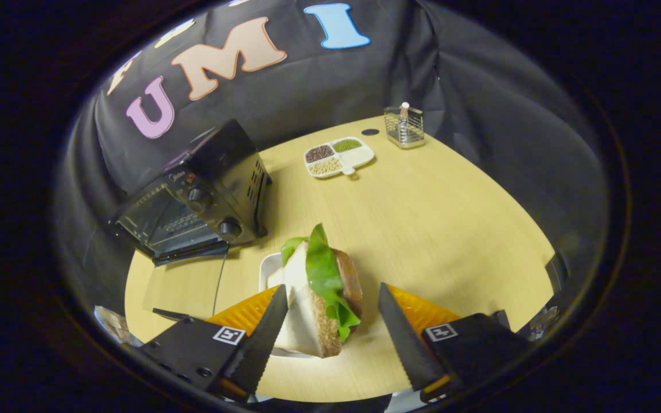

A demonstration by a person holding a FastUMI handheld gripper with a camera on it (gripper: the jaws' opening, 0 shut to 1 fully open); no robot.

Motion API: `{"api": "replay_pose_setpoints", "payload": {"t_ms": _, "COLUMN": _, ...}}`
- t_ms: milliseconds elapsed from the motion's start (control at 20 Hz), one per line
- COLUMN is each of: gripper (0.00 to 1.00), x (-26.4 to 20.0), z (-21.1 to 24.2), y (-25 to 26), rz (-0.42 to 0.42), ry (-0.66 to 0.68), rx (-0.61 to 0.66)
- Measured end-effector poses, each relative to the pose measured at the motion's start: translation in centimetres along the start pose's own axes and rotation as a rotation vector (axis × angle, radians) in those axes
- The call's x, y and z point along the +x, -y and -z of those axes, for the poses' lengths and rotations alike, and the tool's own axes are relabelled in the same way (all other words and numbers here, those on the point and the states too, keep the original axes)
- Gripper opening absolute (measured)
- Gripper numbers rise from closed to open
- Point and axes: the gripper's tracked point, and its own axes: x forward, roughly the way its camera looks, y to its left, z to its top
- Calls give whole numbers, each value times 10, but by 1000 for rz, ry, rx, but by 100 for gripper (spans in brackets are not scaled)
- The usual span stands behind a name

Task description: Open the toaster oven, put the food inside, and close the toaster oven door.

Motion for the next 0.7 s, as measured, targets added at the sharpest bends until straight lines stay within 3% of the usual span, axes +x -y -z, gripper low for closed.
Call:
{"api": "replay_pose_setpoints", "payload": {"t_ms": 200, "gripper": 63, "x": -4, "z": -6, "y": -6, "rz": -15, "ry": -13, "rx": 37}}
{"api": "replay_pose_setpoints", "payload": {"t_ms": 350, "gripper": 49, "x": -5, "z": -16, "y": -15, "rz": -57, "ry": -13, "rx": 113}}
{"api": "replay_pose_setpoints", "payload": {"t_ms": 500, "gripper": 35, "x": -9, "z": -19, "y": -21, "rz": -74, "ry": -17, "rx": 105}}
{"api": "replay_pose_setpoints", "payload": {"t_ms": 700, "gripper": 35, "x": -20, "z": -31, "y": -30, "rz": -81, "ry": 5, "rx": 94}}
